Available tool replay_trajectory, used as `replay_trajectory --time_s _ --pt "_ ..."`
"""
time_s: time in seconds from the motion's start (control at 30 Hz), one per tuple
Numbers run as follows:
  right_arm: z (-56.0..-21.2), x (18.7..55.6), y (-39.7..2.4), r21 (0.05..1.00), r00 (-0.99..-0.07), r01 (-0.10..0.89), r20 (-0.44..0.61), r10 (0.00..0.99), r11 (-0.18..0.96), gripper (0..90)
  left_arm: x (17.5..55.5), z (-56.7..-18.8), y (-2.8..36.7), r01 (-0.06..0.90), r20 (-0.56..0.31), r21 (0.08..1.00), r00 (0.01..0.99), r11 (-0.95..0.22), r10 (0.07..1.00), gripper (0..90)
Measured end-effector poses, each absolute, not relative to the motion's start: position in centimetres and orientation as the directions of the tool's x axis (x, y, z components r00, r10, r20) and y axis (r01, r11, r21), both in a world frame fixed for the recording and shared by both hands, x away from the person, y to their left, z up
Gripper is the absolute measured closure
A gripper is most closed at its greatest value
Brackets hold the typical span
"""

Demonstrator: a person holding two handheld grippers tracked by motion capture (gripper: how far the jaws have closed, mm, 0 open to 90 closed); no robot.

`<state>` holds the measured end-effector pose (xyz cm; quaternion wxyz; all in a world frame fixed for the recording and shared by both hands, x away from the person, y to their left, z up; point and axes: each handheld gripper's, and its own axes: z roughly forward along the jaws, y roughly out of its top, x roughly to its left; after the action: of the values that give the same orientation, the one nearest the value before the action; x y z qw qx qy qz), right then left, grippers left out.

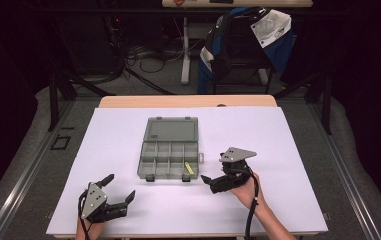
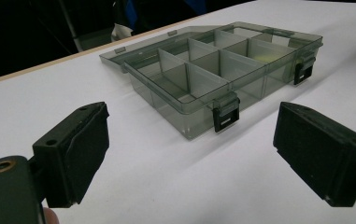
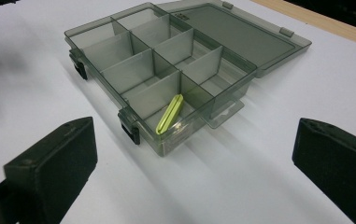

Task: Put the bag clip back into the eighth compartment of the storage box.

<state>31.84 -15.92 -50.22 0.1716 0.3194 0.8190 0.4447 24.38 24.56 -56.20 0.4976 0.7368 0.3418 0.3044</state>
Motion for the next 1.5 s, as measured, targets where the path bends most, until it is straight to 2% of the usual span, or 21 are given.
replay_trajectory --time_s 0.77,1.5 --pt "-51.1 29.4 -18.9 0.843 -0.725 0.351 -0.032 0.688 0.409 0.0 24.5 -56.3 24.5 0.203 0.106 0.941 0.583 -0.27 0.805 10.5" --pt "-54.4 26.1 -23.0 0.851 -0.692 0.351 -0.044 0.721 0.39 0.0 24.6 -56.3 24.5 0.206 0.11 0.939 0.58 -0.276 0.807 10.5"
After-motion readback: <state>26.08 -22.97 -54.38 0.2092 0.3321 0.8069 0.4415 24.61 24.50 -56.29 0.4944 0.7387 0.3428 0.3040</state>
